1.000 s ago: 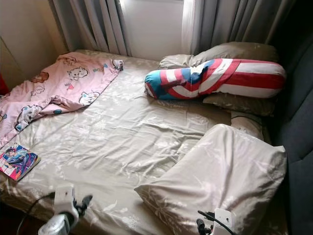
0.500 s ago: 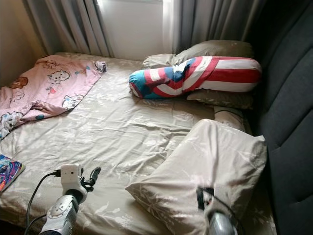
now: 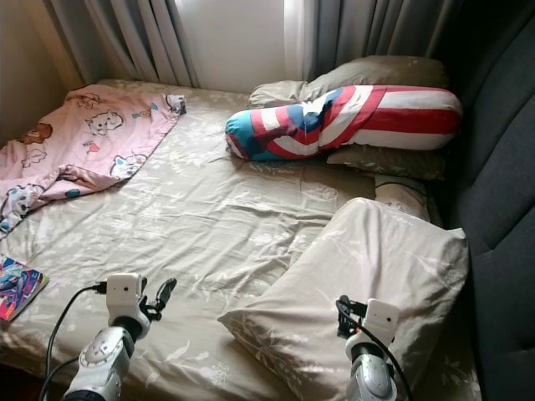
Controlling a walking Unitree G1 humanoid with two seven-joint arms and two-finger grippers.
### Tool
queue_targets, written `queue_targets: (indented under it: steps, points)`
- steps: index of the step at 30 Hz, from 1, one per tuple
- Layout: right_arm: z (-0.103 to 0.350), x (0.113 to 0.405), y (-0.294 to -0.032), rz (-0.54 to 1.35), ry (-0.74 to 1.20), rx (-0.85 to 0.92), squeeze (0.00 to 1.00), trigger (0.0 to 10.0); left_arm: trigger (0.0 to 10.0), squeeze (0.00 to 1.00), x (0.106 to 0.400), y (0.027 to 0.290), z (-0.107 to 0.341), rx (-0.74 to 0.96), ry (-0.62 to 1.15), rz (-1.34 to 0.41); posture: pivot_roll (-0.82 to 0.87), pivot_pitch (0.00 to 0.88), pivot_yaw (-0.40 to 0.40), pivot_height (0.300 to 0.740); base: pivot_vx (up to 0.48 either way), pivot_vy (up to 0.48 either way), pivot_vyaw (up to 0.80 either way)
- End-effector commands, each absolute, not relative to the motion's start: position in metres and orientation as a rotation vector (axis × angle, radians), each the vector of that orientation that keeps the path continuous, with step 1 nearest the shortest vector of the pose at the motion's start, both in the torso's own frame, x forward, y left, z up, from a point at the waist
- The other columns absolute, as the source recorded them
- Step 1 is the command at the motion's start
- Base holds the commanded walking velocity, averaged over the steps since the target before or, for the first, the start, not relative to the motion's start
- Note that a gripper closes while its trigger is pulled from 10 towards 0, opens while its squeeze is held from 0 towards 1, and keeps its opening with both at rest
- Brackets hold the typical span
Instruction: Clean up the room
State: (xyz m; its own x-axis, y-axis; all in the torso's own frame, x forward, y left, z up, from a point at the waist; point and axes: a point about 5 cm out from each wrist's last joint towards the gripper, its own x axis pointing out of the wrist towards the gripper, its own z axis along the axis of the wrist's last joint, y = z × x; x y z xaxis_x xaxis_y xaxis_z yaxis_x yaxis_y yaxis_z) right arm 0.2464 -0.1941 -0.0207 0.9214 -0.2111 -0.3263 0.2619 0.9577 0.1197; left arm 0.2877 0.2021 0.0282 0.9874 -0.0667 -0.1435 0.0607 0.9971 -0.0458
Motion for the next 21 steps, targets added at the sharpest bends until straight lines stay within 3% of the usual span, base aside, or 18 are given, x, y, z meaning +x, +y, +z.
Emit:
queue_targets:
  steps: [1, 9, 21]
  points:
    - [-0.017, 0.25, -0.2, -0.256, 0.309, 0.13, 0.0, 10.0, 10.0, 0.0, 0.29, 0.202, 0.031, -0.034, 0.143, -0.082, 0.0, 0.047, 0.015, 0.735, 0.0, 0.0, 0.0]
    - [-0.011, 0.254, -0.202, -0.264, 0.277, 0.101, 0.0, 10.0, 10.0, 0.0, 0.298, 0.203, 0.039, -0.031, 0.121, -0.098, 0.0, 0.042, 0.016, 0.68, 0.0, 0.0, 0.0]
    - [-0.011, 0.251, -0.206, -0.279, 0.266, 0.072, 0.0, 10.0, 10.0, 0.0, 0.278, 0.206, 0.012, -0.071, 0.224, -0.085, -0.02, 0.042, 0.005, 0.68, 0.0, 0.0, 0.0]
